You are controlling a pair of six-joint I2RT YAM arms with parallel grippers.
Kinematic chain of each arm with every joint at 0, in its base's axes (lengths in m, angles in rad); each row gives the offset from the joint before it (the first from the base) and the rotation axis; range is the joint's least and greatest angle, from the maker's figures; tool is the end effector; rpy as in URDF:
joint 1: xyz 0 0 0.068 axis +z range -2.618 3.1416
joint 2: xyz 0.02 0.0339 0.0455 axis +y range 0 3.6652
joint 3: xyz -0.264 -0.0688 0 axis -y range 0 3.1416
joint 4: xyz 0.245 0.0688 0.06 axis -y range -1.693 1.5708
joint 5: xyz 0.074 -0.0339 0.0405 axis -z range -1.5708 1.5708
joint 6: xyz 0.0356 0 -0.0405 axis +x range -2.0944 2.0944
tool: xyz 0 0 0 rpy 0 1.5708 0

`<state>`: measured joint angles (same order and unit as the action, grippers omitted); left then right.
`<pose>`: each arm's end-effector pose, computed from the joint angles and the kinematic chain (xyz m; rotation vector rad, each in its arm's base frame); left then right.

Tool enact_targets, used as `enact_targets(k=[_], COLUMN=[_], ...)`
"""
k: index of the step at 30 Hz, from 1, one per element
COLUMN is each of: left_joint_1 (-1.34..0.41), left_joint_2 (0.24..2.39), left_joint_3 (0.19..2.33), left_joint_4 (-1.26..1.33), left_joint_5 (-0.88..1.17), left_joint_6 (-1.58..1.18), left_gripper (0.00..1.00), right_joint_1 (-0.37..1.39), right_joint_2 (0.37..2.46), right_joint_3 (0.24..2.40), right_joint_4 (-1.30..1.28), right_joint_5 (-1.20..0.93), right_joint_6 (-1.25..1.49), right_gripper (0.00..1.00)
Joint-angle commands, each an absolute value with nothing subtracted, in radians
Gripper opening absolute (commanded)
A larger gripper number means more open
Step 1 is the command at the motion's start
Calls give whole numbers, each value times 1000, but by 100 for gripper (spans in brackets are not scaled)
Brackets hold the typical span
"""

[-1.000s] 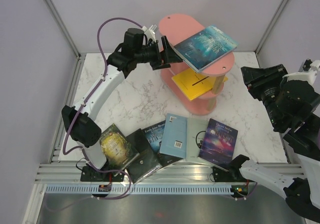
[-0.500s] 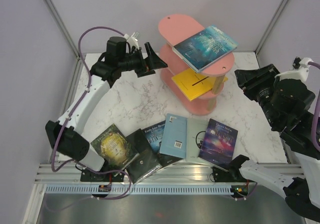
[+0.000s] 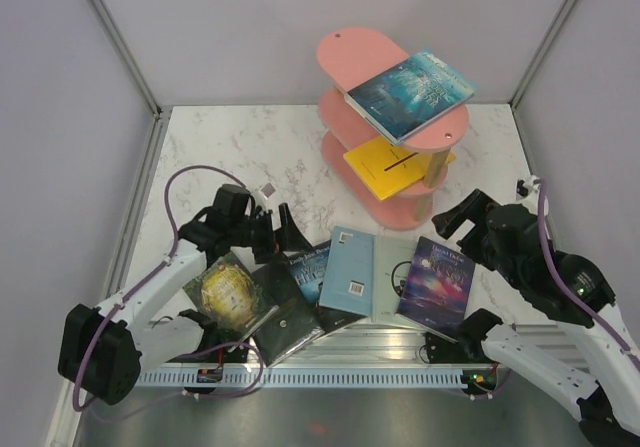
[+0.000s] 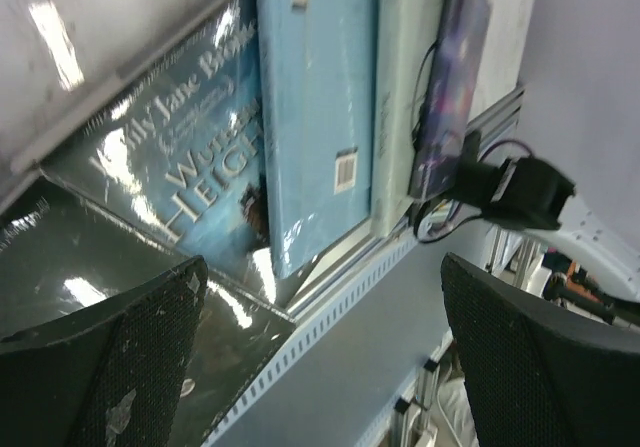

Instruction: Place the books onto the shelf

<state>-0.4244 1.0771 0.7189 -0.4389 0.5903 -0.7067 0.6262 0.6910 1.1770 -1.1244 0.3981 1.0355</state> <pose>0.1903 -0.1077 0.2422 -0.0457 2.5499 -1.2022 0.0818 0.0421 0.3856 0.6619 2.0965 0.5153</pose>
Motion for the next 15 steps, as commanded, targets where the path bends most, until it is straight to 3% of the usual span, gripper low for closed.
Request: enact_targets(k=[1,7,15], left_joint_1=[-504,-667,-696], left_joint_2=[1055,1124,1298], left_joint_3=[651,542,514], left_joint_4=[-335,-152,-35], left_joint_5=[649,589,571], left_joint_6=[-739,-834,-839], left_gripper=[98,97,95], right_joint_1=[627,629,629], right_joint_2=[660,638,606], right_joint_3=[1040,804,559], right_joint_4=[-1210,-1129,-1003], right_joint_5=[328,181,60], right_joint_6=[1126,1160,1199], right_gripper=[98,98,98])
